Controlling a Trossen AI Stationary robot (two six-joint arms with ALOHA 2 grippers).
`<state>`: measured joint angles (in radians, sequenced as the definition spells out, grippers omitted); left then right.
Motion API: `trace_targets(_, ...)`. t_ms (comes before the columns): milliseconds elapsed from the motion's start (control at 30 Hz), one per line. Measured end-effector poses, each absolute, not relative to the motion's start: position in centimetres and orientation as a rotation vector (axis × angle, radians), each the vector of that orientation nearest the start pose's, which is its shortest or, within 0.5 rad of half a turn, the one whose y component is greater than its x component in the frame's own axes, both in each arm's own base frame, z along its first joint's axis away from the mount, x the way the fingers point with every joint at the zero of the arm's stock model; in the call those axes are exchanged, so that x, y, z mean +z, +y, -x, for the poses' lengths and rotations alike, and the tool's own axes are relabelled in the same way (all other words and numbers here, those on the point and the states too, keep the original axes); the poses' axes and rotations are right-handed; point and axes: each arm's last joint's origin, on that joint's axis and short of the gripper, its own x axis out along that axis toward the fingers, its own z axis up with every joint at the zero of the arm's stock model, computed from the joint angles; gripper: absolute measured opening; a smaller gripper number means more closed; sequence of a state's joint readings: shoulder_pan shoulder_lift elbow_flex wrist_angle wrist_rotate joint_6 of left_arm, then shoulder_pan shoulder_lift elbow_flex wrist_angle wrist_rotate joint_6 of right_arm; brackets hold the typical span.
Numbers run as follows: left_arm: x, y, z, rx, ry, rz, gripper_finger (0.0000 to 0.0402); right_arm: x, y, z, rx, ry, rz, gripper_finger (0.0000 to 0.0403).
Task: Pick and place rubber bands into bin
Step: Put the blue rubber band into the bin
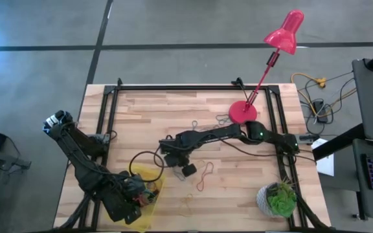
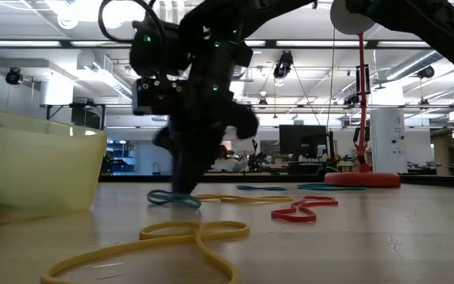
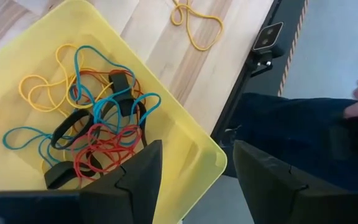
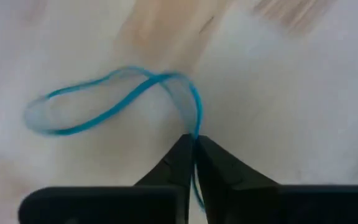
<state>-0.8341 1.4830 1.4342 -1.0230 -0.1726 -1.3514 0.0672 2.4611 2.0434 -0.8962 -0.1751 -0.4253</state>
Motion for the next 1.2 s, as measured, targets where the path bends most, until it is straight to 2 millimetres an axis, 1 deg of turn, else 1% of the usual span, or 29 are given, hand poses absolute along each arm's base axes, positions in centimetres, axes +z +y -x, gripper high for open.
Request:
trace_targets(100,32.9,-21.1,-19.8,0.142,1.136,0.671,0.0182,13.4,3.8,-48.8,0.51,1.319,0.103,0.0009)
trace_targets(167,32.9,-21.1,-19.8,0.14,1.136,0.667,0.0182,14.1,4.3,-48.3,0.517,1.344,0.077,0.0008)
trace_targets(233,32.9,-21.1,-19.8,0.138,1.136,0.663,0.0182,15.4,5.1,-48.2,0.533,1.308,0.098,0.0008)
trace_targets(267,32.9,-21.1,-19.8,0.132,1.136,0.655,0.0182,16.7,5.6,-48.0,0.541,1.278,0.11,0.0008)
trace_targets(367,33.0,-21.1,-19.7,0.12,1.134,0.641,0.0182,21.6,6.5,-47.7,0.54,1.147,0.12,0.0008)
trace_targets(433,33.1,-21.1,-19.5,0.123,1.118,0.634,0.0182,24.2,6.8,-47.4,0.53,1.087,0.112,0.0008)
trace_targets(567,33.4,-21.1,-19.2,0.141,1.035,0.584,0.0182,27.8,7.7,-47.6,0.517,0.983,0.098,0.0008)
trace_targets(633,33.6,-20.9,-19.1,0.17,0.961,0.548,0.0182,29.6,8.1,-47.7,0.518,0.917,0.098,0.0008)
trace_targets(700,34.0,-20.4,-19.1,0.214,0.875,0.523,0.0182,30.9,8.3,-47.9,0.51,0.869,0.082,0.0008)
trace_targets(733,34.2,-20.2,-19.0,0.24,0.835,0.508,0.0182,31.1,8.3,-48.0,0.505,0.855,0.072,0.0008)
trace_targets(867,34.2,-19.4,-18.9,0.315,0.767,0.447,0.0182,30.2,8.6,-48.9,0.487,0.849,0.037,0.0008)
trace_targets(1033,33.8,-18.7,-19.0,0.389,0.707,0.387,0.0185,30.3,8.8,-48.9,0.475,0.849,0.005,0.0008)
trace_targets(1100,33.4,-18.5,-19.2,0.402,0.712,0.381,0.0194,30.2,8.8,-49.0,0.475,0.852,0.005,0.0008)
trace_targets(1200,33.0,-18.2,-19.5,0.421,0.721,0.374,0.0221,30.1,8.8,-49.0,0.472,0.849,0.006,0.0008)
